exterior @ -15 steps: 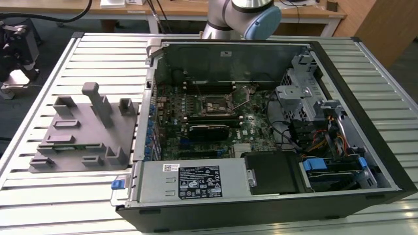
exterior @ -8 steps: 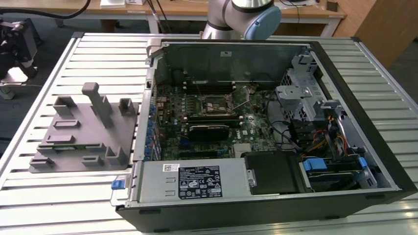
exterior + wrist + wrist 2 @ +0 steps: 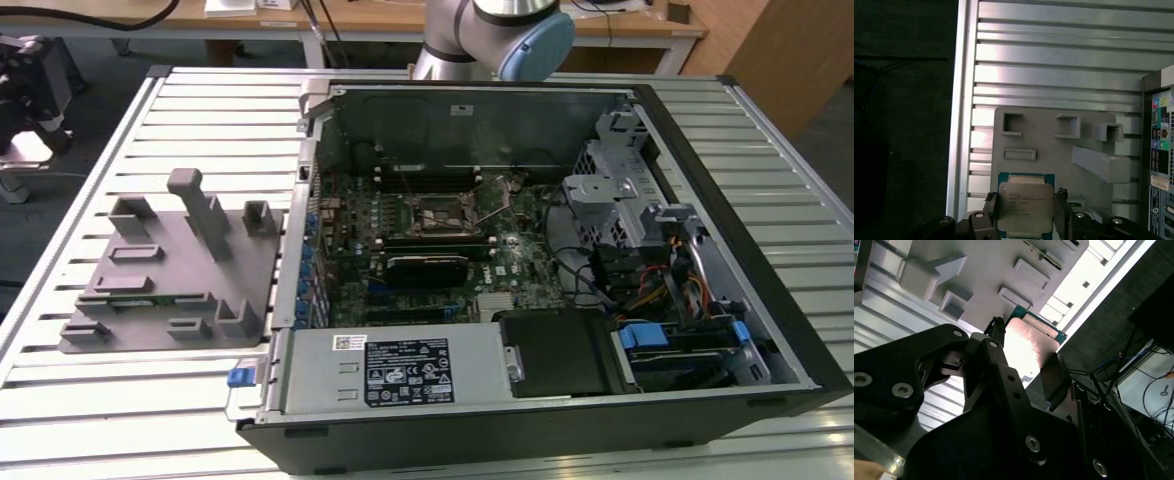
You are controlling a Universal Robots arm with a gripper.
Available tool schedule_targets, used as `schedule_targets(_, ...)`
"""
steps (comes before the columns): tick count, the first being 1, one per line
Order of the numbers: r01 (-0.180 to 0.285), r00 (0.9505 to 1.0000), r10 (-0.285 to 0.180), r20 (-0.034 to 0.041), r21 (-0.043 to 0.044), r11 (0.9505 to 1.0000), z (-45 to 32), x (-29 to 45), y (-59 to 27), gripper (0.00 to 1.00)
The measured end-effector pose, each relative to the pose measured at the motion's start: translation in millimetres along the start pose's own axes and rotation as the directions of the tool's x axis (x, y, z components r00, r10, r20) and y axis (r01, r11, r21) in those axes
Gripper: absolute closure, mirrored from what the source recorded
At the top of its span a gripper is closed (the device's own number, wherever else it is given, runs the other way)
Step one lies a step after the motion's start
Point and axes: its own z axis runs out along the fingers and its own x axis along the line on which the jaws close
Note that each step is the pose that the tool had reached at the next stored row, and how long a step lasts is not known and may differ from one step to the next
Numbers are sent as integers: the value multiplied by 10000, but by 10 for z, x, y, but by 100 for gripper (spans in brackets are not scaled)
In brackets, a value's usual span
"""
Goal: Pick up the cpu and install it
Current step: 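Pick up the cpu and move it towards the insertion slot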
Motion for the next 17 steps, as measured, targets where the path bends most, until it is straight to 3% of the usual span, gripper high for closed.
schedule_targets(8,1,10000,-1,12,1,10000,-73,0,6,47)
schedule_targets(17,1,10000,-1,20,1,10000,-213,-2,14,47)
